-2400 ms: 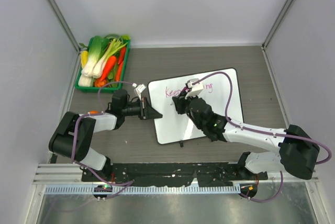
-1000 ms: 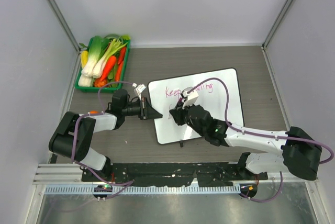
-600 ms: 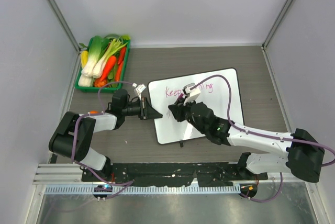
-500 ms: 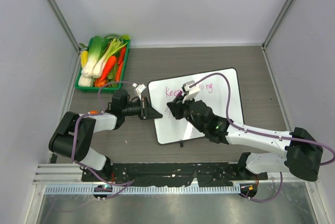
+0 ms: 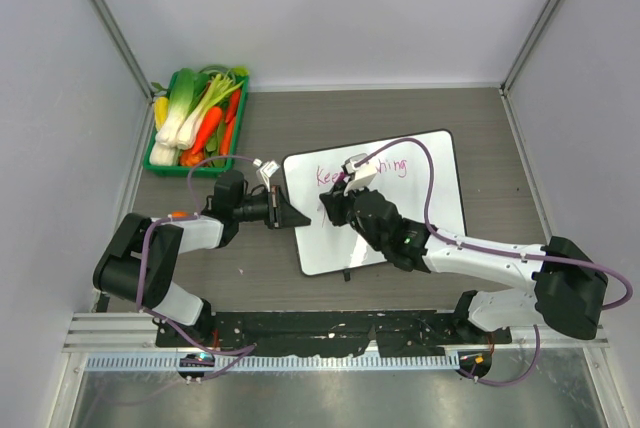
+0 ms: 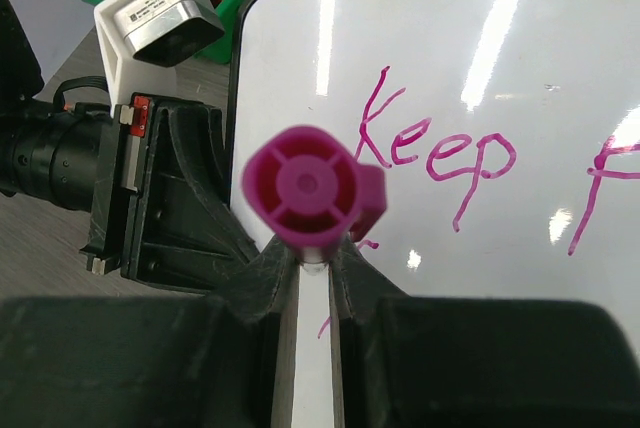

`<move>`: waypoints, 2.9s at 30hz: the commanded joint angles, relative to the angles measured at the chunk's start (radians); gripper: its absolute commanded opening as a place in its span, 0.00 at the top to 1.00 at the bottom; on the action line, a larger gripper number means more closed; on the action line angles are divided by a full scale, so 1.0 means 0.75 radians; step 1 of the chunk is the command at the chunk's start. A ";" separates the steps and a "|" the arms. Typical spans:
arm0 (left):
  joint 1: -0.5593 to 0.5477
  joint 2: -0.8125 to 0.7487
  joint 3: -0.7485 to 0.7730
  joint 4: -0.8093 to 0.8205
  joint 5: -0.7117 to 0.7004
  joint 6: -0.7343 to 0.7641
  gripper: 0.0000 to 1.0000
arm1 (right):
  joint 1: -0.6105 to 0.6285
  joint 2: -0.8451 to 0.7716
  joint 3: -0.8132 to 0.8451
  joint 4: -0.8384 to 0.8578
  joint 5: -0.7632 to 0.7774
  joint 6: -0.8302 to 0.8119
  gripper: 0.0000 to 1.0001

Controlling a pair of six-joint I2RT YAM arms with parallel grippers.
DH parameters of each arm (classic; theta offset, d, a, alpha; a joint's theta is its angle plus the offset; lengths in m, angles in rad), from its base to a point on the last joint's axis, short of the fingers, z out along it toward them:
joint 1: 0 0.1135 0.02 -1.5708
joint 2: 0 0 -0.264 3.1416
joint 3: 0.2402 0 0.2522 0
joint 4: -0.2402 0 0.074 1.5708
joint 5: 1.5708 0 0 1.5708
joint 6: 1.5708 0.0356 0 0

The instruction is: Write a sentence on the whiteboard

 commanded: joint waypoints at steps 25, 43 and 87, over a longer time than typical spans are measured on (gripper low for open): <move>-0.026 0.043 -0.019 -0.175 -0.250 0.155 1.00 | -0.022 -0.064 -0.028 -0.063 0.176 -0.064 0.99; -0.026 0.045 -0.017 -0.177 -0.250 0.153 1.00 | -0.052 -0.138 -0.067 -0.036 0.080 -0.019 0.99; -0.028 0.045 -0.015 -0.179 -0.250 0.153 1.00 | -0.099 -0.136 -0.069 -0.050 0.120 -0.008 0.99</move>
